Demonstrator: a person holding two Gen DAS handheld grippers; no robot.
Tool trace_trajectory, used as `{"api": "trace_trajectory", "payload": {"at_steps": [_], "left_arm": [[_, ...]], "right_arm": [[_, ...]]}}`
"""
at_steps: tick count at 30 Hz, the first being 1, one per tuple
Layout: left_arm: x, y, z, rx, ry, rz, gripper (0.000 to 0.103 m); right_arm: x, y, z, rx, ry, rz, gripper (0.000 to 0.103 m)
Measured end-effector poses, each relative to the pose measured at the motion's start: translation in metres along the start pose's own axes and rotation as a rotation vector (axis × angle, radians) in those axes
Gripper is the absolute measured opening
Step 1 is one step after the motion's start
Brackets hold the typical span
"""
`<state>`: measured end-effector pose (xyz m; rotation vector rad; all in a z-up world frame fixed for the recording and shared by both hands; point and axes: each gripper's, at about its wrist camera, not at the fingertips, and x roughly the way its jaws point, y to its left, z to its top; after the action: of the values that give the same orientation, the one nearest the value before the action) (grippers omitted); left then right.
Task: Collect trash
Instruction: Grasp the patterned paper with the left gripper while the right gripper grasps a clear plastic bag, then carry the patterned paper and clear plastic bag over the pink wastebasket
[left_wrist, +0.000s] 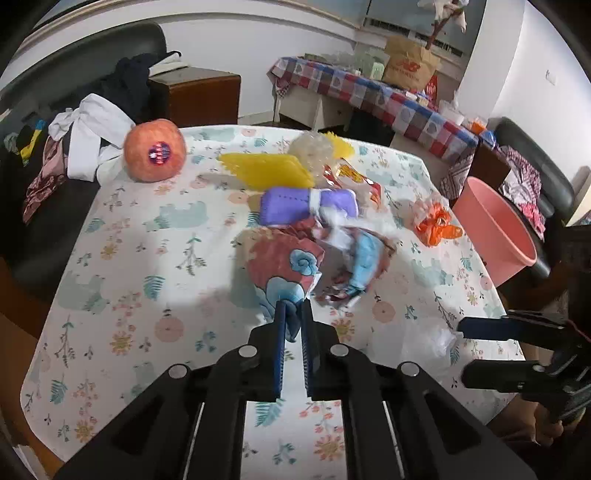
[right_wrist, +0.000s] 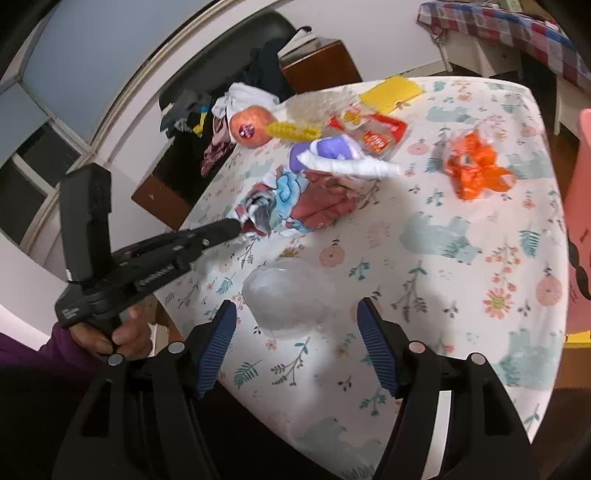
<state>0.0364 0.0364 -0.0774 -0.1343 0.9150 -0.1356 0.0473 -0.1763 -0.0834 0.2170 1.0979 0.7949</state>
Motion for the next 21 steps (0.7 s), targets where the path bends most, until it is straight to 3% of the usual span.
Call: {"api": "trace_trajectory", "payload": {"at_steps": [9, 11, 14, 17, 21], "left_arm": [[-0.023, 0.025, -0.003, -0.043, -0.043, -0.017, 0.006], [-0.029, 0.030, -0.003, -0.060, -0.056, -0.022, 0.006], [-0.034, 0.034, -0.001, -0.083, -0.074, -0.025, 0.006], [-0.039, 0.035, 0.001, -0.094, -0.094, -0.031, 0.006], [-0.047, 0.030, 0.006, -0.090, -0.129, -0.050, 0.006]], "right_arm": [[0.024, 0.007, 0.007, -0.010, 0.041, -0.039, 0.067], [0.025, 0.007, 0.006, -0.013, 0.045, -0.041, 0.046], [0.024, 0.009, 0.005, -0.027, 0.041, -0.050, 0.032], [0.019, 0.014, 0.005, -0.046, 0.010, -0.051, 0.026], [0.005, 0.013, 0.005, -0.055, -0.048, -0.035, 0.026]]}}
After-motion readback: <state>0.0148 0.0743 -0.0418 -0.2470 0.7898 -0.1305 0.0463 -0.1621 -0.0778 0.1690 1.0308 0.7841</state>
